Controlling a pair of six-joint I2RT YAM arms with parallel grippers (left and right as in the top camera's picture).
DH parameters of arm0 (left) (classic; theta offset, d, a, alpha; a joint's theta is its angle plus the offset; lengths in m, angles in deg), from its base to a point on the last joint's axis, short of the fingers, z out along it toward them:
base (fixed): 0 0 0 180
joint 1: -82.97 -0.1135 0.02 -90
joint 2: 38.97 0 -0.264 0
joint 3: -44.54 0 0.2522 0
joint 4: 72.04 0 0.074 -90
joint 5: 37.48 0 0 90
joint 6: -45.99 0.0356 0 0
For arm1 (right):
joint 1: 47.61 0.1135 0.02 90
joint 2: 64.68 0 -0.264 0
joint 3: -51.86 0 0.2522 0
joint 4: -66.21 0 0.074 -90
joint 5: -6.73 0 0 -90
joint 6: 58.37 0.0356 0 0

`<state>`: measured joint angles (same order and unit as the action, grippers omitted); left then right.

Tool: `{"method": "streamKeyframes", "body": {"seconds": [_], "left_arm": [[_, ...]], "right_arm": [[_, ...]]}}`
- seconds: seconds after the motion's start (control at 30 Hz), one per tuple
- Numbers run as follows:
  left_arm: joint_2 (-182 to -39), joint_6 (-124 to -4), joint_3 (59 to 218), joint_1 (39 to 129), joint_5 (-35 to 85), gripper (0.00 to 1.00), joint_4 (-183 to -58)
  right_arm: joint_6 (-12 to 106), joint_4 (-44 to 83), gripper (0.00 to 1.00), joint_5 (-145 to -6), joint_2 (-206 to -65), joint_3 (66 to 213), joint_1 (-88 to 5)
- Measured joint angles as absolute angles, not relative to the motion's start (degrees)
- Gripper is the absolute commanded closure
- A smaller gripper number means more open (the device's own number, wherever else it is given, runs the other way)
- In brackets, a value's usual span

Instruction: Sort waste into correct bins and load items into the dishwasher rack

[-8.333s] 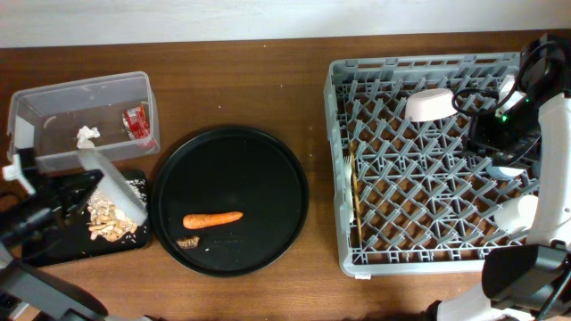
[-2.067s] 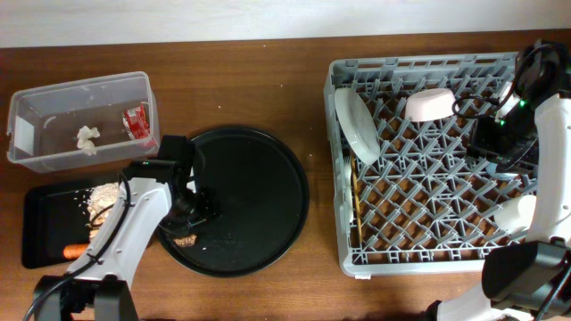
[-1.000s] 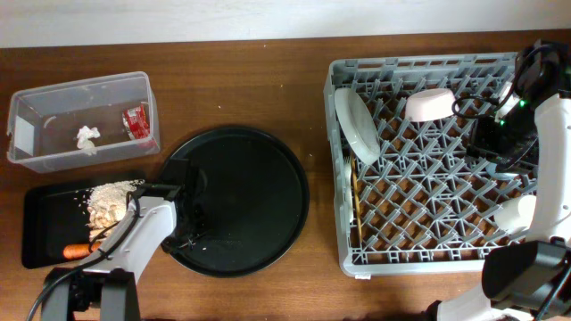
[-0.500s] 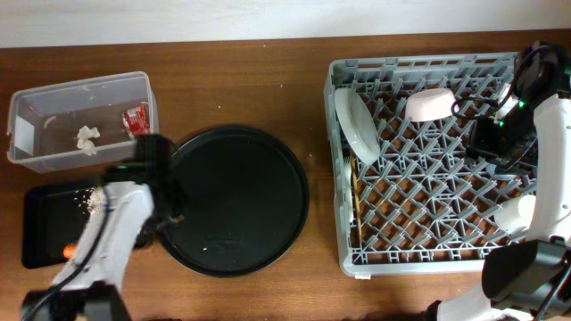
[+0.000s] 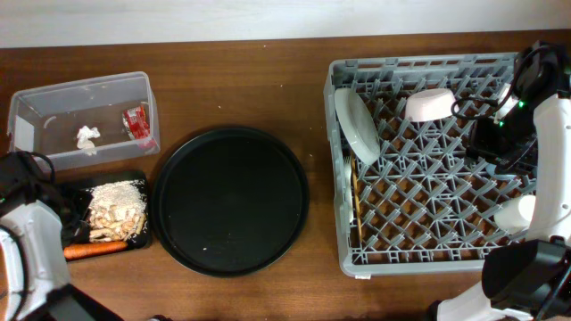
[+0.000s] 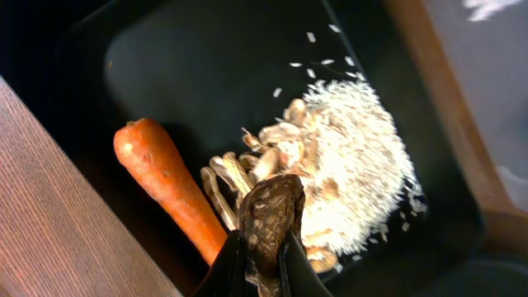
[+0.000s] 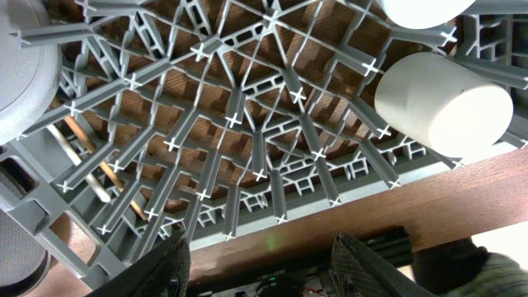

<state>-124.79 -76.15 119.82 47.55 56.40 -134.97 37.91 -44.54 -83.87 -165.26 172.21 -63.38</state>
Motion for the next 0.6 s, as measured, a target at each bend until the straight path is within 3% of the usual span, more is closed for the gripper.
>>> {"method": "streamKeyframes", "body": {"seconds": [0.07, 0.13, 0.27, 0.3, 0.33, 0.4, 0.6], "left_arm": [[-126.69, -76.17, 119.82, 47.29, 56.64, 0.93, -134.51], [-130.63, -76.15, 119.82, 47.24, 56.7, 0.82, -134.35], [-134.54, -75.82, 119.82, 47.24, 57.34, 0.81, -134.33], [-135.13, -75.75, 119.82, 47.24, 57.64, 0.76, -134.33], [-135.39, -75.75, 119.82, 47.24, 57.95, 0.64, -134.35], [-135.41, -75.51, 119.82, 47.24, 58.41, 0.56, -134.38], [-135.44, -75.3, 119.82, 47.24, 58.52, 0.48, -135.93]], "right_arm": [[37.87, -44.54, 0.42, -83.87, -165.26, 172.21, -63.38], [37.91, -44.54, 0.42, -83.87, -165.26, 172.21, -63.38], [37.89, -44.54, 0.42, -83.87, -165.26, 172.21, -63.38], [37.89, -44.54, 0.42, -83.87, -165.26, 172.21, -63.38], [37.91, -44.54, 0.42, -83.87, -165.26, 172.21, -63.38], [37.91, -44.54, 0.42, -83.87, -165.26, 172.21, -63.38], [37.93, -44.54, 0.42, -83.87, -165.26, 172.21, -63.38]]}}
